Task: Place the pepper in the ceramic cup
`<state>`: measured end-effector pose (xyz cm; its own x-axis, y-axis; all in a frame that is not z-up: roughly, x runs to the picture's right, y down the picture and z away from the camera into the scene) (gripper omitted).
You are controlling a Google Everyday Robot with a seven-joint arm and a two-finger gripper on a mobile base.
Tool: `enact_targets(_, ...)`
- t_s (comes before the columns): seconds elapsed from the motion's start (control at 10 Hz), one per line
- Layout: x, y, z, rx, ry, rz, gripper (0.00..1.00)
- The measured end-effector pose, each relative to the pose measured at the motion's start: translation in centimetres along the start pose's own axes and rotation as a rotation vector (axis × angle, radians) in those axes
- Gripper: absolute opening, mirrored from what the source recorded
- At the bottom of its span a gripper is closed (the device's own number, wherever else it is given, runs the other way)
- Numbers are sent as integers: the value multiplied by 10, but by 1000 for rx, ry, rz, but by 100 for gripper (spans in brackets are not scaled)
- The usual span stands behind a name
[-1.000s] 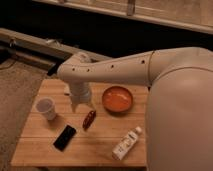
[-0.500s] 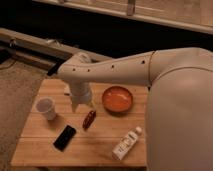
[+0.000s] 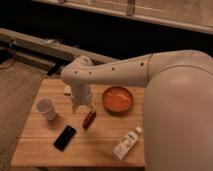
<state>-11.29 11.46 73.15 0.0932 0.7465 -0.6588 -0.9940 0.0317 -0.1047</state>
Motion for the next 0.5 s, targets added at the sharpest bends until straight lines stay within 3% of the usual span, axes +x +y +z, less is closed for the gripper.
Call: enact_targets(0.5,-31,2,48,23,24,7,65)
